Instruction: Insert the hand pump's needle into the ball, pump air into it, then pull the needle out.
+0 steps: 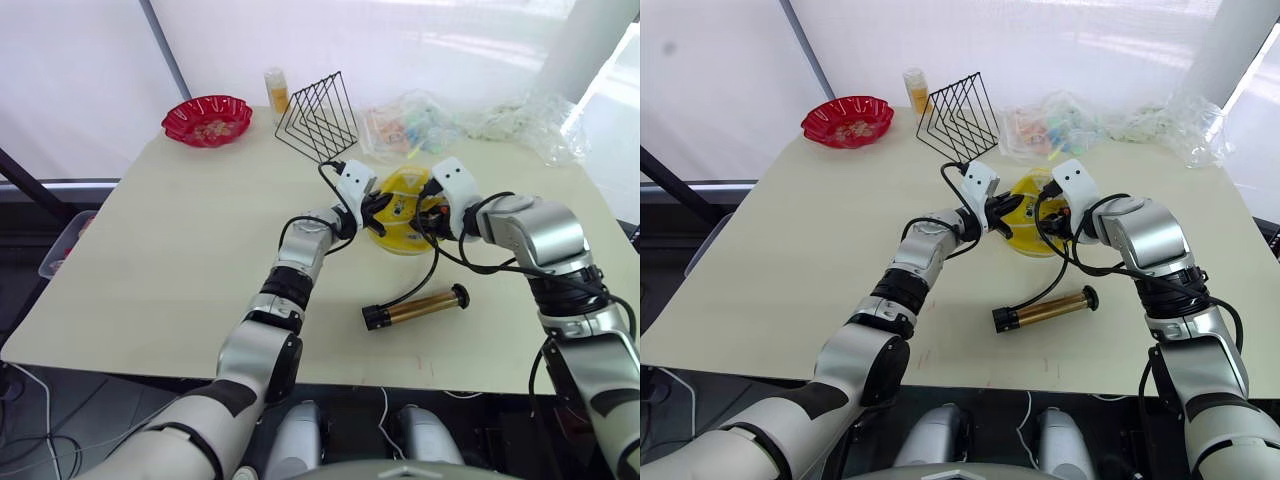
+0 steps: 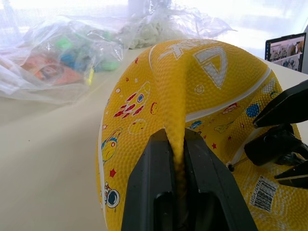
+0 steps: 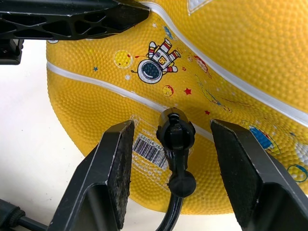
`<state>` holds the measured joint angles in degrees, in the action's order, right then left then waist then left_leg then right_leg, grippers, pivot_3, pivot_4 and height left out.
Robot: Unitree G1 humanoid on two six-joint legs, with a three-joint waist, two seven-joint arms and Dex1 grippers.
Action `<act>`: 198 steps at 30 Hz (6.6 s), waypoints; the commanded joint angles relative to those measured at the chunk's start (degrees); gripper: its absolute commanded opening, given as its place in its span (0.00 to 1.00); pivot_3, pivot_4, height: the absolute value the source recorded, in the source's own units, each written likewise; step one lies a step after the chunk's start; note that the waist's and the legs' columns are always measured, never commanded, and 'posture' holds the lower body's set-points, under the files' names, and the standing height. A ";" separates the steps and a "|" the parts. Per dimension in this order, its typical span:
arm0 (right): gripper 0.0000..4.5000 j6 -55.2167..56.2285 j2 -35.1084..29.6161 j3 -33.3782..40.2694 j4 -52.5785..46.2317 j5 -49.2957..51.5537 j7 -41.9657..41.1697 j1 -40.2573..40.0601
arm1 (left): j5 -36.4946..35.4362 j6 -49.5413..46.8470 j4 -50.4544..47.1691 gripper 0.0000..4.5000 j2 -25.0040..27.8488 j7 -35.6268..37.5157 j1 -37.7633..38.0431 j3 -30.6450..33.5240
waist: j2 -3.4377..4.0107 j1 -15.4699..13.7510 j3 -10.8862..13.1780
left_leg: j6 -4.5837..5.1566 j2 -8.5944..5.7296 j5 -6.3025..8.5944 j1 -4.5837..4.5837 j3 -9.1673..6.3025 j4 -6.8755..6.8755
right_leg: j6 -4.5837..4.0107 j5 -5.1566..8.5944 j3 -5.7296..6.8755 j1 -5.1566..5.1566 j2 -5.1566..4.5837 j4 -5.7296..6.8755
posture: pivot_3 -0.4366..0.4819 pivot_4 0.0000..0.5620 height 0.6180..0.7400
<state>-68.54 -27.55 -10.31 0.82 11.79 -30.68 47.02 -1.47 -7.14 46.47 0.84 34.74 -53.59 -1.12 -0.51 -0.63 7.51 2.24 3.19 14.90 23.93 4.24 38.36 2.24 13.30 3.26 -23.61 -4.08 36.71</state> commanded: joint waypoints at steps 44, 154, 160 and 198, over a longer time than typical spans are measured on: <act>0.08 16.69 -5.50 -28.50 16.97 -18.61 -18.81 11.79 | -0.01 -3.98 1.15 0.00 -1.25 0.02 2.36 -2.32 | -0.13 0.49 -0.14 | 0.00 -0.01 0.00 -0.23 0.18 0.11 | 0.03 -0.01 -0.27 0.01 0.02 0.17 | 0.48 0.27 0.97; 1.00 56.20 -7.86 38.50 -20.26 20.62 -26.15 -53.91 | -7.47 -10.55 -25.23 0.99 3.86 6.11 4.81 -2.48 | -0.48 -0.22 -0.20 | 0.60 -0.96 0.47 -0.24 -0.19 -0.02 | 0.65 0.29 -1.92 -0.38 -0.01 -0.12 | 0.48 0.27 0.97; 1.00 60.39 -6.90 37.20 -18.90 21.64 -28.04 -53.97 | -10.79 -14.96 -36.89 0.99 10.09 9.26 10.07 -1.69 | -0.47 -0.12 -0.19 | 0.58 -1.10 0.63 -0.47 -0.16 -0.01 | 0.78 0.31 -2.52 -0.39 0.03 -0.10 | 0.48 0.27 0.97; 1.00 70.53 -7.63 42.91 -13.71 24.95 -36.24 -70.43 | -25.78 -13.90 -59.84 0.99 43.10 35.77 40.37 3.41 | -0.35 -0.31 0.04 | 0.72 -1.03 0.89 -1.23 -0.18 0.12 | 0.69 0.30 -3.00 0.07 0.10 0.17 | 0.48 0.27 0.97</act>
<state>0.58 -34.82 30.20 -12.10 35.62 -66.54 -22.85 -26.63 -19.87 -10.10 43.68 70.25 -11.57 3.84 -0.86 -0.94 7.55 2.96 2.16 15.80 22.70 4.06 38.49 2.94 13.60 0.26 -23.52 -3.98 36.88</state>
